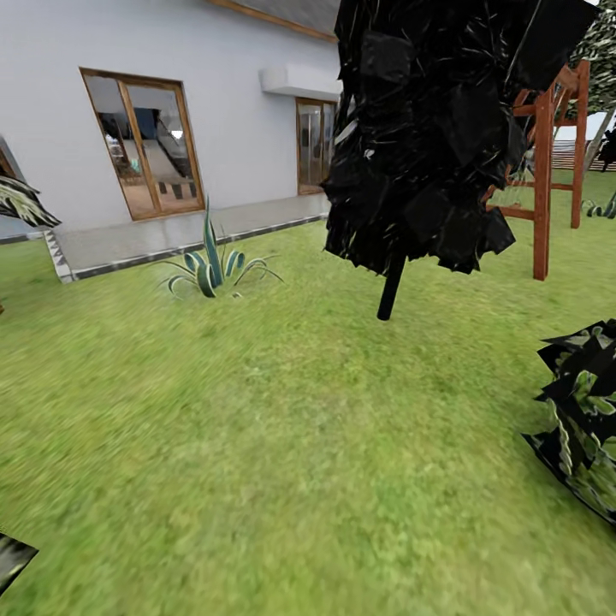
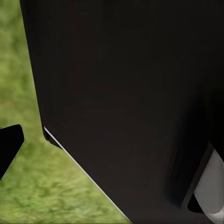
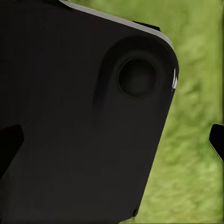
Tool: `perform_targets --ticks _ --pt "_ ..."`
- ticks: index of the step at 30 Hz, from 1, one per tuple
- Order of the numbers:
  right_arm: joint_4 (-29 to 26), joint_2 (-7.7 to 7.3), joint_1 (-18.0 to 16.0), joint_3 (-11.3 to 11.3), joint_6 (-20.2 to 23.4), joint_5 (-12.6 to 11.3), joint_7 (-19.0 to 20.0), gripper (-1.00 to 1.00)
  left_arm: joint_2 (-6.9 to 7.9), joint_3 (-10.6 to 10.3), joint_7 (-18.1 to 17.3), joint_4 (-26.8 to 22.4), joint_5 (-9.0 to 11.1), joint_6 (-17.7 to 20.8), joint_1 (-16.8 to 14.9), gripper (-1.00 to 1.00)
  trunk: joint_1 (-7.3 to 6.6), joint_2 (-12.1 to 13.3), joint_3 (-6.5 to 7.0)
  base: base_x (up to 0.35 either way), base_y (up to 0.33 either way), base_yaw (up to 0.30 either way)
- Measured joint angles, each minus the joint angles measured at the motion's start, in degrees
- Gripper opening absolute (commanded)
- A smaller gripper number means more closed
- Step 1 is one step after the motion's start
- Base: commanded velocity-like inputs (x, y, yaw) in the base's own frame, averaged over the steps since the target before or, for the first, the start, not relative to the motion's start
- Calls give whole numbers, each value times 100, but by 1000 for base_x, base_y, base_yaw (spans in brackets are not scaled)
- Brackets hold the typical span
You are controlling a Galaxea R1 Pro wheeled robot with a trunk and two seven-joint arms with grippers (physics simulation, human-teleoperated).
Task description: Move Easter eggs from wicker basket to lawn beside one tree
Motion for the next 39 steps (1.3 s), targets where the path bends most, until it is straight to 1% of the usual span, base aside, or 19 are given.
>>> perform_targets --ticks 5,11,14,32,39 --pt "0 3 0 0 0 -9 -3 100 -1 0 0 0 0 0 0 100 0 0 0 339 76 -10" --pt "-1 -4 1 0 0 -14 0 100 0 0 0 -1 0 1 0 100 0 0 0 339 76 -123" --pt "0 -21 0 1 12 40 25 100 -3 0 0 0 0 0 0 100 0 0 0 340 76 -3" --pt "0 -13 0 0 9 24 23 100 -3 0 0 -1 0 -6 0 100 0 0 0 339 73 0" --pt "-1 -11 1 -5 9 -14 24 100 2 14 0 -8 3 -7 0 100 3 0 0 92 7 -70"
